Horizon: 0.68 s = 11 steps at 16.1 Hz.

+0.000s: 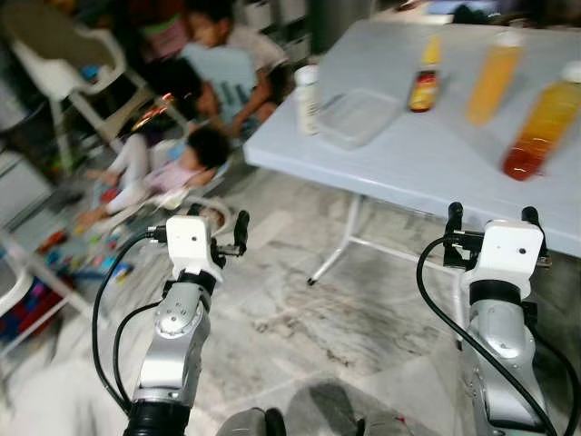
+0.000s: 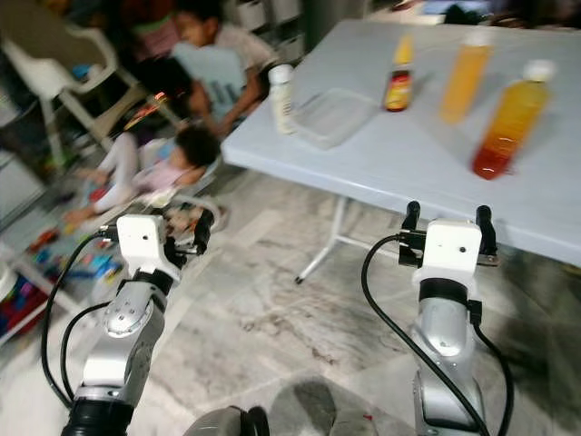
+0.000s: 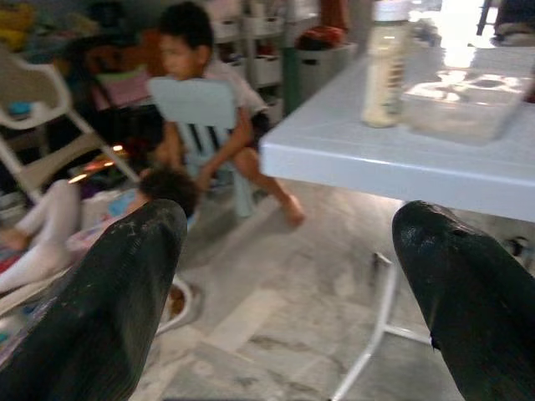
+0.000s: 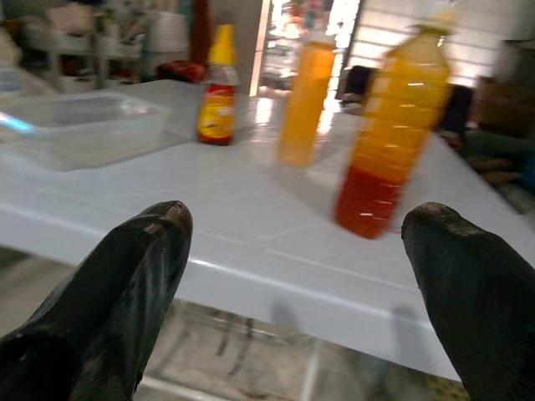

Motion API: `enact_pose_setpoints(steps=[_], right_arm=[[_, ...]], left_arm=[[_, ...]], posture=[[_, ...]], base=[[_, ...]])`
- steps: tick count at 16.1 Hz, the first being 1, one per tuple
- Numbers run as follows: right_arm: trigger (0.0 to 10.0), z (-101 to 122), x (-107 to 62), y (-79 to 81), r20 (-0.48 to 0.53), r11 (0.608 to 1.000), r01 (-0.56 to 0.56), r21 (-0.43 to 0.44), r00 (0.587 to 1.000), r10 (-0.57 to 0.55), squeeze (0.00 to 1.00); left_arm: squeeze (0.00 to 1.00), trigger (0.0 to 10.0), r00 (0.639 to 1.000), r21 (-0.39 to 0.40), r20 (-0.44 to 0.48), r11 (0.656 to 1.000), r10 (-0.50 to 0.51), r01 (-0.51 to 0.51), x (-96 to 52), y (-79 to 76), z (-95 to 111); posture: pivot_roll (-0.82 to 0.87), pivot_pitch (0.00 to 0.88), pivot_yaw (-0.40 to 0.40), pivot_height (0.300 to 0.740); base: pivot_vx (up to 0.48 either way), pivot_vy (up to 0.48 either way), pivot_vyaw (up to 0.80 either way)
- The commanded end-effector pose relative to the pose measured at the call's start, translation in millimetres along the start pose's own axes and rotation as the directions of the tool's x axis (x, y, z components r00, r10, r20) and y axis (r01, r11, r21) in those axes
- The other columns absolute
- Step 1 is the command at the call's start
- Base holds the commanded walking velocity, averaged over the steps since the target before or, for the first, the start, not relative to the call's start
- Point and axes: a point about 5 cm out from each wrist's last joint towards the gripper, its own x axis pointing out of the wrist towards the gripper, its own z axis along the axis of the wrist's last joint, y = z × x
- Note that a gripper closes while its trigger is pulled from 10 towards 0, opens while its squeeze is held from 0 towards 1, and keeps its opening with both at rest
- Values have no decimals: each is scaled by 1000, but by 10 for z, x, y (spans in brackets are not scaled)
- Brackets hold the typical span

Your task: Restocking fridge

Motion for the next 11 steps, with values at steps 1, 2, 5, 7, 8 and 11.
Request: enact_pose_setpoints(steps=[1,2,5,7,8,11], right_arm=[[10000,22,0,56,10,1000,-15,9,1000,15,0],[10000,17,-10,44,5,1000,-6,18,1000,6,0],[10000,-12,-109,18,-25,997,8,83,1000,-6,0],[10000,-24,-268,53,-36,994,-46,95,998,50,0],[10000,-29,-386,22,-39,993,-90,72,995,93,0],[10000,-67,-441,-60,-57,995,-89,49,994,92,0]], left_arm=[[0,10000,999,10,-12,999,49,-49,-3,77,-21],[0,10000,997,13,-17,997,75,-75,3,98,-24],[0,10000,994,31,-14,993,112,-111,11,166,-19],[0,10000,992,51,-14,991,128,-127,-41,248,-21],[0,10000,990,63,-25,988,141,-139,-120,320,-43],[0,10000,988,78,-35,986,150,-147,-181,378,-73]], posture=[[-147,47,134,740],[-147,46,133,740],[-150,50,133,740],[-147,58,139,740],[-143,65,139,740],[-141,68,137,740]], base=[[0,0,0],[0,0,0],[0,0,0],[0,0,0],[0,0,0],[0,0,0]])
